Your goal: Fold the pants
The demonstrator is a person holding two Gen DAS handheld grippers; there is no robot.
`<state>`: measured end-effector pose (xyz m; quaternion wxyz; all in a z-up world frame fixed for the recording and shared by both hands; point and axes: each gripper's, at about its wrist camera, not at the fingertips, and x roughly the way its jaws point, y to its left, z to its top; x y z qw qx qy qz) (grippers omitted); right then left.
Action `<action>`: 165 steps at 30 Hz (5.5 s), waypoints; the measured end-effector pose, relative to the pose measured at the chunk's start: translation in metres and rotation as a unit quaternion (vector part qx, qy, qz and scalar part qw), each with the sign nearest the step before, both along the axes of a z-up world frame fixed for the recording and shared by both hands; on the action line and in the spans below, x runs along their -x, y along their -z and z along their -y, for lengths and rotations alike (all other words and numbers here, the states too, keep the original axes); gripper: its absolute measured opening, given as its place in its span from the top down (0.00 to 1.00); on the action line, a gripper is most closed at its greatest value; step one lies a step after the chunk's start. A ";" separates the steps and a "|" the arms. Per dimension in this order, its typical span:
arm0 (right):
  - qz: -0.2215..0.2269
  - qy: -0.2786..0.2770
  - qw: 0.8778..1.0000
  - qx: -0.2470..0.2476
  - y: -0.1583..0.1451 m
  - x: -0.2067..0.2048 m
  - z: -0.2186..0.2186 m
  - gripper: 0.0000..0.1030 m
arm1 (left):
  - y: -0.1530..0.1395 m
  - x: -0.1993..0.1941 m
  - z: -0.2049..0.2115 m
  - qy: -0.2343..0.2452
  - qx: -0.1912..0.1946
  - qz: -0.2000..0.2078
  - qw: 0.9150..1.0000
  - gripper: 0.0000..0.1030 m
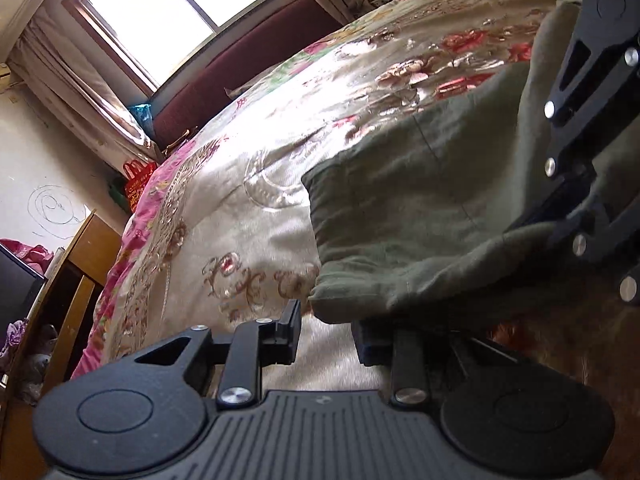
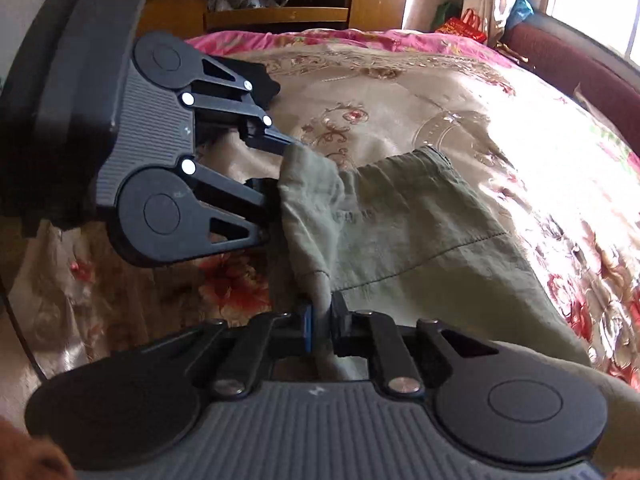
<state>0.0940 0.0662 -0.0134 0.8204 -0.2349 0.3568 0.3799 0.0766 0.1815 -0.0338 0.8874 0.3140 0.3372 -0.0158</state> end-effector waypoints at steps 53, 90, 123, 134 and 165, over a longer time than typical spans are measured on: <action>0.009 0.593 0.804 -0.038 0.006 -0.152 0.427 0.84 | -0.011 -0.028 0.310 0.252 0.126 -0.057 0.958 0.44; 0.015 0.733 0.633 -0.247 -0.003 0.086 0.553 0.80 | -0.006 0.022 0.351 0.307 0.030 -0.060 0.949 0.43; 0.125 0.555 0.649 -0.505 -0.159 0.078 0.552 0.90 | -0.039 0.033 0.332 0.299 0.078 -0.005 0.951 0.38; -0.029 0.692 0.619 -0.370 0.000 0.099 0.561 0.90 | -0.015 0.045 0.340 0.320 0.039 -0.038 0.946 0.38; 0.010 0.659 0.704 -0.264 0.012 0.101 0.570 0.49 | -0.006 0.035 0.351 0.321 0.040 -0.057 0.945 0.37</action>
